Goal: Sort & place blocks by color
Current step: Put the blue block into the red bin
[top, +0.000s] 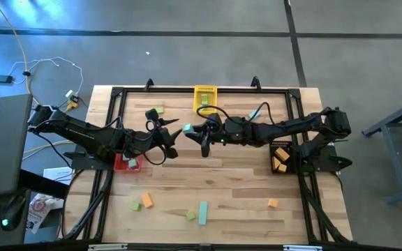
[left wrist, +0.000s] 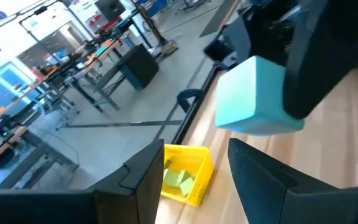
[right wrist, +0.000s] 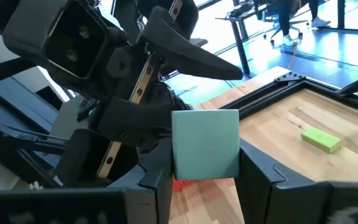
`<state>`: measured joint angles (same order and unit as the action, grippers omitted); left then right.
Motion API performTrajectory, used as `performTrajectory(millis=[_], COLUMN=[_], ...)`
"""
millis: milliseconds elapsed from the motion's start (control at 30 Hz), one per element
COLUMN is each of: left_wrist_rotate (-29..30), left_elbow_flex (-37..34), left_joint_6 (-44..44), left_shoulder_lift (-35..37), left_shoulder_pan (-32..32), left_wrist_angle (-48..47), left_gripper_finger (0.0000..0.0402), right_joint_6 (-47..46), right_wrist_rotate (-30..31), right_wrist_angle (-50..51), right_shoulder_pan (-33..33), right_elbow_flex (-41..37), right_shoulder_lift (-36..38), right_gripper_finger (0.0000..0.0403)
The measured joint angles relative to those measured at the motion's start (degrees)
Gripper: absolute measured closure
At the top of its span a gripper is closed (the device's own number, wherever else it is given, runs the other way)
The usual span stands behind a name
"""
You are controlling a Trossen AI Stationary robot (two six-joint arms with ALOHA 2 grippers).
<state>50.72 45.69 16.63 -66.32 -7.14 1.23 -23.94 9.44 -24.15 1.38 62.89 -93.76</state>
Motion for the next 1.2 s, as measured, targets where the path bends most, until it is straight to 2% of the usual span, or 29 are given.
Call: performTrajectory(millis=[167,400,700,1200], left_wrist_rotate=[-1.5,-7.2,-7.2,-9.6], left_elbow_flex=[0.0,0.0,0.0,0.0], left_joint_6=[3.0,7.5,14.3,15.2], left_shoulder_lift=[0.0,0.0,0.0,-0.5], left_shoulder_pan=[0.0,0.0,1.2,1.9], left_wrist_angle=[0.0,0.1,0.4,3.8], left_gripper_finger=[0.0236,0.0236,0.0236,0.0236], right_joint_6=[0.0,0.5,-0.8,-1.7], right_wrist_rotate=[1.6,1.7,0.5,1.2], right_wrist_angle=[-0.1,-2.5,-1.8,-0.5], right_shoulder_pan=[-0.4,-1.4,-1.5,-1.3], right_elbow_flex=[0.0,0.0,0.0,0.0], right_shoulder_lift=[0.1,0.3,0.3,0.3], right_gripper_finger=[0.0291,0.0290,0.0289,0.0289])
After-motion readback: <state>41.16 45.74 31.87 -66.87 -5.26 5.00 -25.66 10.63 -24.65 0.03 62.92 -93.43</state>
